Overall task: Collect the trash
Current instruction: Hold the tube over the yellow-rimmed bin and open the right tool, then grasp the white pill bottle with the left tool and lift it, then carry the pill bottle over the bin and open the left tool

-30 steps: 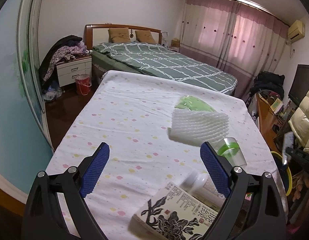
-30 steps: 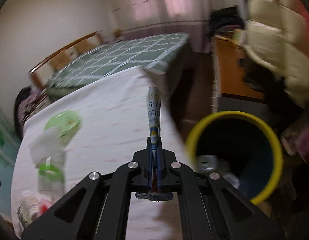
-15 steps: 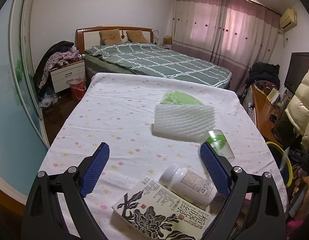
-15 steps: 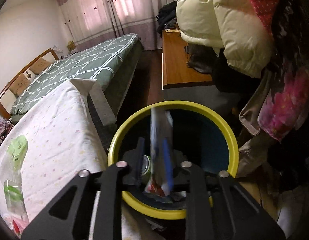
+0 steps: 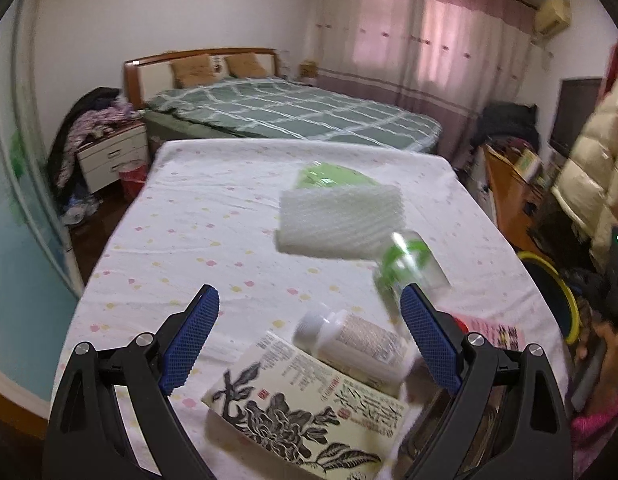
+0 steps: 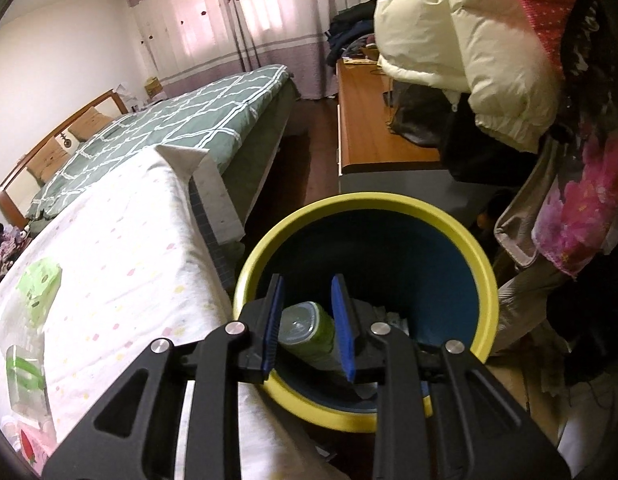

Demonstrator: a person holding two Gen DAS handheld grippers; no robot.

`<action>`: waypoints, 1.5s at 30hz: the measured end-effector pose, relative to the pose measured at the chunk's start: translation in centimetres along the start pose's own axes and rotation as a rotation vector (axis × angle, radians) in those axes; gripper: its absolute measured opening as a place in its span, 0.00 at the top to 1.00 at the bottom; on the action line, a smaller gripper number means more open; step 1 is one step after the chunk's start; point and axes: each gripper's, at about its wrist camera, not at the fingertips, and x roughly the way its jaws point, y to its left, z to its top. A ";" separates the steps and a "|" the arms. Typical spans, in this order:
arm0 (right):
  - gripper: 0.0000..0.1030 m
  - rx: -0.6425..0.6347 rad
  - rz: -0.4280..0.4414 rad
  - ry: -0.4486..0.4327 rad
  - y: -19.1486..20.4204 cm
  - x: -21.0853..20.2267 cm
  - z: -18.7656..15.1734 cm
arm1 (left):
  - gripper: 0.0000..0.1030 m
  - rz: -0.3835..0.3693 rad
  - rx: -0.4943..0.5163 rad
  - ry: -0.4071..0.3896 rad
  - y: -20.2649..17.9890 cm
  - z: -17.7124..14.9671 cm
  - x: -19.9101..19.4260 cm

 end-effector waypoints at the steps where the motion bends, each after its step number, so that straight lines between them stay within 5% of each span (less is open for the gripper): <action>1: 0.77 -0.003 0.004 0.002 0.2 0.0 0.0 | 0.12 -0.019 0.016 0.010 -0.1 -0.2 0.1; 12: 0.76 -0.005 0.028 0.007 0.5 -0.4 -0.2 | 0.12 -0.125 0.219 0.147 -1.9 -1.6 3.6; 26: 0.76 0.003 0.053 0.018 0.2 -0.3 -0.2 | 0.16 -0.220 0.324 0.279 -2.9 -1.4 7.1; 34: 0.76 0.005 0.075 0.009 0.0 -0.8 0.0 | 0.17 -0.267 0.304 0.289 -2.7 -0.5 7.3; 45: 0.76 0.009 0.081 -0.007 -1.4 -1.9 0.1 | 0.17 -0.248 0.225 0.157 -3.4 3.6 3.0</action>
